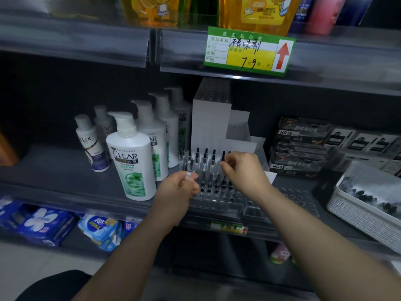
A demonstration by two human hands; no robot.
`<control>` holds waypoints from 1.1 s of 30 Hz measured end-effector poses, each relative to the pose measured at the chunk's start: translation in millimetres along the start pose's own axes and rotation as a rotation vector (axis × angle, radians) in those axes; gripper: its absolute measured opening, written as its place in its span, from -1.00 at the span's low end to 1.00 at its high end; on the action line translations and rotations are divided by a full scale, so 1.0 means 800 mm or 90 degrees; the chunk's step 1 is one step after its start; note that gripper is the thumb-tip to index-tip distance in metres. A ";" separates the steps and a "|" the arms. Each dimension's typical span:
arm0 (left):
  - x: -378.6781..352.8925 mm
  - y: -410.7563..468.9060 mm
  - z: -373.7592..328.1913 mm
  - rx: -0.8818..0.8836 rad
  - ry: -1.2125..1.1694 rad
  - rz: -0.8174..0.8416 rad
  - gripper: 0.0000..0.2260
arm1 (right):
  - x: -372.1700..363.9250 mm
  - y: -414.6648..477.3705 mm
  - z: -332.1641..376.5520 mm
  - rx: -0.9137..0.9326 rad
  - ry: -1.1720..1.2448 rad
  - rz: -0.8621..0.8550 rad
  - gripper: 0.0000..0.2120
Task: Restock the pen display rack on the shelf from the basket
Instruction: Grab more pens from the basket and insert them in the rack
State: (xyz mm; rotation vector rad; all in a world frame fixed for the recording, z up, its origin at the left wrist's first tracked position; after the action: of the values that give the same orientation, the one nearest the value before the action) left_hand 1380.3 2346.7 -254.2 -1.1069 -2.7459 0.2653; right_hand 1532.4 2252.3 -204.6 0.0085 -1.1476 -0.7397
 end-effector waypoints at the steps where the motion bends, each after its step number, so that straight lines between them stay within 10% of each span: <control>1: 0.002 0.002 0.002 0.001 0.004 -0.005 -0.84 | 0.000 0.001 0.000 -0.003 0.003 -0.002 -0.75; 26: -0.036 -0.010 -0.011 -0.037 0.055 0.023 -0.76 | 0.015 -0.030 0.018 -0.015 0.353 0.089 -0.83; 33: -0.021 -0.029 -0.048 -0.301 0.456 -0.129 -0.54 | 0.065 -0.019 -0.030 -0.048 0.232 -0.108 -0.87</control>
State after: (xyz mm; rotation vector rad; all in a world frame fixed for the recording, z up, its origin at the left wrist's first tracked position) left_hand 1385.1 2322.6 -213.2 -0.7779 -2.2614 -0.7018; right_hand 1554.9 2204.0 -177.9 0.1725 -0.7762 -0.8895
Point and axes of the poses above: each hand's wrist, its own y-axis towards the middle knuckle, its own x-axis out of the back of the hand, z = x × y, the point moved 7 cm from there along y, towards the middle knuckle, and after that the axes turned 9 degrees about x, right-handed, at the moved point
